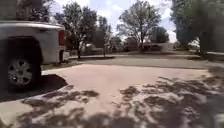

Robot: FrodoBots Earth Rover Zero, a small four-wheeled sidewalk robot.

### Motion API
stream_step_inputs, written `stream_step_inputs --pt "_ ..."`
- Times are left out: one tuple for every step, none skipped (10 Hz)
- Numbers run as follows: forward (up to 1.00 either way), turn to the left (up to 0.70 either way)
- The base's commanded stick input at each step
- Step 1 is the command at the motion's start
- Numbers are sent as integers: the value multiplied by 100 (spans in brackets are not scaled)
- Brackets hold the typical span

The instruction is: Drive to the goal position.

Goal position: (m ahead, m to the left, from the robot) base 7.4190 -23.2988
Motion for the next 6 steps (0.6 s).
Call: stream_step_inputs --pt "70 -35" --pt "70 -35" --pt "70 -35" --pt "70 -35" --pt "70 -35" --pt "70 -33"
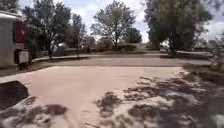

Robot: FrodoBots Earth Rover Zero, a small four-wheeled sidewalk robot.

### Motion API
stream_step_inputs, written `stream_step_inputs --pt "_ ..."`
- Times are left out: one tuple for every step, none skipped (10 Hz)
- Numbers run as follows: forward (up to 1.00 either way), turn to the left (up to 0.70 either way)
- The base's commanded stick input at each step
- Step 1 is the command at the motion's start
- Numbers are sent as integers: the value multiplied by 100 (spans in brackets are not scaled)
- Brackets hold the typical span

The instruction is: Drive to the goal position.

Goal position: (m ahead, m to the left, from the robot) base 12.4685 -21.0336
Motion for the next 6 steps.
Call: stream_step_inputs --pt "70 0" --pt "70 0" --pt "70 0" --pt "70 0" --pt "70 0" --pt "70 0"
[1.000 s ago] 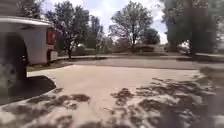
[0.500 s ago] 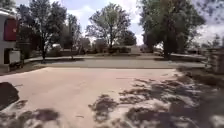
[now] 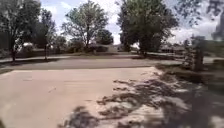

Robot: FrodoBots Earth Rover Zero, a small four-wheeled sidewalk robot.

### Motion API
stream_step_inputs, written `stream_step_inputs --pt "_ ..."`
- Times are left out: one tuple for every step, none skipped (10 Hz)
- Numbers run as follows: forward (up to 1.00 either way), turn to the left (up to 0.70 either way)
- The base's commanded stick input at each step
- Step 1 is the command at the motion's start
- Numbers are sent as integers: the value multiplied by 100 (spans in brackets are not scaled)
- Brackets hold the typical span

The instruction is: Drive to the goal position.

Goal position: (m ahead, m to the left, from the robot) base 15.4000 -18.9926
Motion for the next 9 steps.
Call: stream_step_inputs --pt "70 0" --pt "70 0" --pt "70 0" --pt "70 0" --pt "70 0" --pt "70 0" --pt "70 0" --pt "70 0" --pt "70 0"
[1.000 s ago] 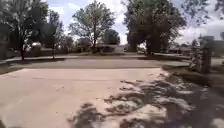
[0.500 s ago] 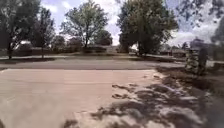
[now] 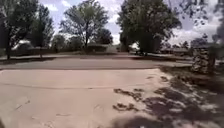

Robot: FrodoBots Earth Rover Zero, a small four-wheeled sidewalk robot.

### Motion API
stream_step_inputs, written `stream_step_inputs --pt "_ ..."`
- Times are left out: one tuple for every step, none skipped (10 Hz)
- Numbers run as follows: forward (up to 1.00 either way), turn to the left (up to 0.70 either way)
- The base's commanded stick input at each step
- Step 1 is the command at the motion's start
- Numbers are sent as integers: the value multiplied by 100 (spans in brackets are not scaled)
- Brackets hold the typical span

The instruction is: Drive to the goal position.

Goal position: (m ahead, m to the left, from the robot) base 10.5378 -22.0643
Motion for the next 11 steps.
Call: stream_step_inputs --pt "70 0" --pt "70 0" --pt "70 0" --pt "70 0" --pt "70 0" --pt "70 0" --pt "70 0" --pt "70 0" --pt "70 0" --pt "70 0" --pt "70 -6"
